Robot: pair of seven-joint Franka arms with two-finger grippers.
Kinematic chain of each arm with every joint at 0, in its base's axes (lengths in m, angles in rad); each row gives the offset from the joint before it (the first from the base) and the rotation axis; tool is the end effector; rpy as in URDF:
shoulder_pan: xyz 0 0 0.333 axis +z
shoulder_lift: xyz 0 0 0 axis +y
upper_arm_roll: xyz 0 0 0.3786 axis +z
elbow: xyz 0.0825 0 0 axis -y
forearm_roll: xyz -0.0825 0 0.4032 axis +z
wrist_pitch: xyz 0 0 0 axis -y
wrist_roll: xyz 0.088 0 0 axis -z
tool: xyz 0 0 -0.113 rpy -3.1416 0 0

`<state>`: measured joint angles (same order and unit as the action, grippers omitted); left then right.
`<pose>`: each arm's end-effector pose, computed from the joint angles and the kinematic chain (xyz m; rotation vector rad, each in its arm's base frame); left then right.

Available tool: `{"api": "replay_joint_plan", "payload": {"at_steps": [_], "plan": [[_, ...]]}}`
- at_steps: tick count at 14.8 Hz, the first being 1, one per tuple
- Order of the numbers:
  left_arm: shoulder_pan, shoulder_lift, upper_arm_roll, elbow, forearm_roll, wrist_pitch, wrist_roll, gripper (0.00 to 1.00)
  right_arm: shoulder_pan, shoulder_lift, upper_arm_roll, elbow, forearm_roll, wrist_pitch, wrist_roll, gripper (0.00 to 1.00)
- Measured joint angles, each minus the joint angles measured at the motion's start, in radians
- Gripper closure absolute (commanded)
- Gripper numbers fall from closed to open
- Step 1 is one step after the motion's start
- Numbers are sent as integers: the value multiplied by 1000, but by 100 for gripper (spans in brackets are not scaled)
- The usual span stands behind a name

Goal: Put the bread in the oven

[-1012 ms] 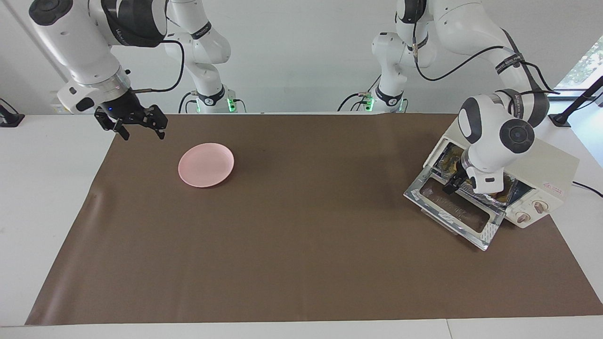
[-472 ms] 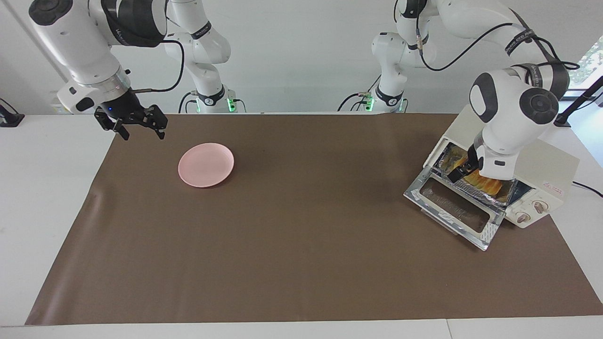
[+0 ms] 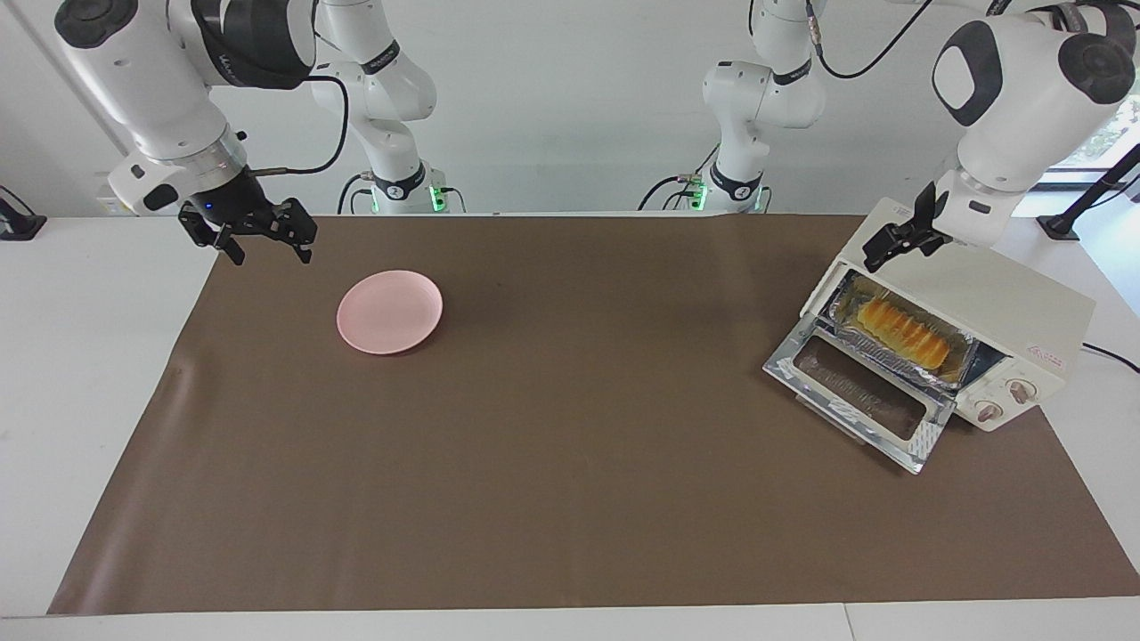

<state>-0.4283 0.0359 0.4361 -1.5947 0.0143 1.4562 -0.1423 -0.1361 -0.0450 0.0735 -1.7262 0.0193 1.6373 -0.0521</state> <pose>0.5695 0.0014 0.6420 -3.0809 -0.2339 0.2612 0.5573 -0.0319 0.6357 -3.1224 0.0193 0.0672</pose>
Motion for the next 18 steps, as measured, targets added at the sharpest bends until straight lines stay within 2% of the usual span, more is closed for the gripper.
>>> {"api": "replay_joint_plan", "payload": {"at_steps": [2, 4, 11, 18], "plan": [[132, -38, -134, -19, 0, -13, 47, 0, 0, 0, 0, 0, 0, 0, 0, 0], [213, -55, -228, -31, 0, -14, 64, 0, 0, 0, 0, 0, 0, 0, 0, 0], [262, -69, -294, -63, 0, 26, 102, 0, 0, 0, 0, 0, 0, 0, 0, 0], [266, -69, -348, -63, -16, 74, 129, 0, 0, 0, 0, 0, 0, 0, 0, 0]]}}
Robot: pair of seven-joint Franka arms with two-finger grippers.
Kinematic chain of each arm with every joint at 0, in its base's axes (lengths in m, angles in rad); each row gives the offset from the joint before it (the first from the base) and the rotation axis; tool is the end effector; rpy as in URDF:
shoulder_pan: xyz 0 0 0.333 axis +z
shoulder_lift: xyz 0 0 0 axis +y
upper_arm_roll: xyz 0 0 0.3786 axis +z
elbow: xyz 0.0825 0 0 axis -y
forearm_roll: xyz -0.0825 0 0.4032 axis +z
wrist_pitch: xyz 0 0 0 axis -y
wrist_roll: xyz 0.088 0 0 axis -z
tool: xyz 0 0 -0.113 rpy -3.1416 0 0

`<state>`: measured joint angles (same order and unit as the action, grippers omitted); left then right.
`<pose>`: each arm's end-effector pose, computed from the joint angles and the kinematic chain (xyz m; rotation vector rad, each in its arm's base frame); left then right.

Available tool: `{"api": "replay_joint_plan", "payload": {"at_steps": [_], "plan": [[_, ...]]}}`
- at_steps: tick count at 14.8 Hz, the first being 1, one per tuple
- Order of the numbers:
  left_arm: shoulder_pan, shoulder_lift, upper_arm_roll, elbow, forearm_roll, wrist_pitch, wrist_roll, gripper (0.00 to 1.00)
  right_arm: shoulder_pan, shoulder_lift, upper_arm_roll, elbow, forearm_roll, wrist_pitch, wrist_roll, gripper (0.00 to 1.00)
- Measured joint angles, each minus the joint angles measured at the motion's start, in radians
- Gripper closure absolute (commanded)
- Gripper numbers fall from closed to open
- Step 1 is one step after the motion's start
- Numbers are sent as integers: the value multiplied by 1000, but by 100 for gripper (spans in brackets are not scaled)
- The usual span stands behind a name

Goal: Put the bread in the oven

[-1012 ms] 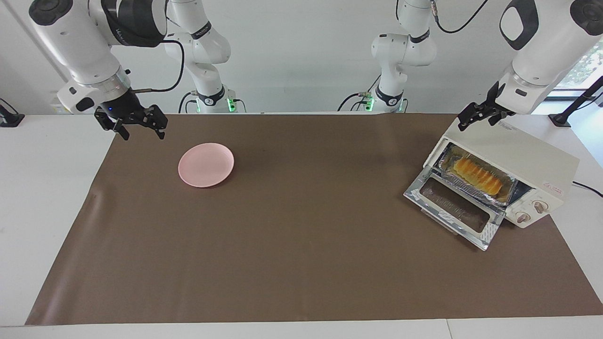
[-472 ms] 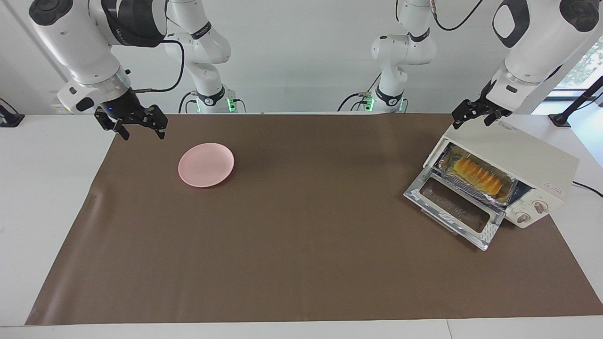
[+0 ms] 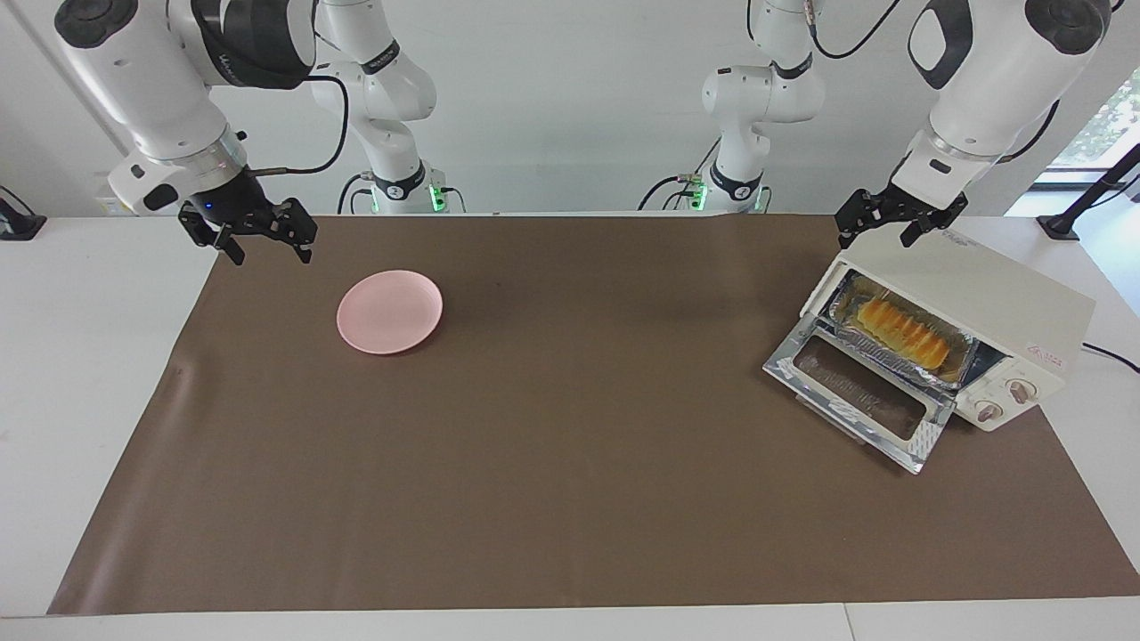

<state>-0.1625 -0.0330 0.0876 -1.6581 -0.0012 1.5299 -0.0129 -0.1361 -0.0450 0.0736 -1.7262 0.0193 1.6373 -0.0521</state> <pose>0.5525 -0.0407 0.6537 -3.1364 0.0975 0.1498 0.5573 -0.0318 0.6357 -3.1224 0.0191 0.0672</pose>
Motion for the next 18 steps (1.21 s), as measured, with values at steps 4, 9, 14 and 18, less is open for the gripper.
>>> {"api": "replay_joint_plan", "payload": {"at_steps": [4, 9, 14, 18], "plan": [[14, -16, 1, 9, -8, 9, 15, 0, 0, 0, 0, 0, 0, 0, 0, 0], [15, -24, 1, 8, -9, 9, 21, 0, 0, 0, 0, 0, 0, 0, 0, 0], [15, -24, 1, 1, -10, 22, 57, 0, 0, 0, 0, 0, 0, 0, 0, 0], [15, -24, 1, 1, -12, 23, 74, 0, 0, 0, 0, 0, 0, 0, 0, 0]]}}
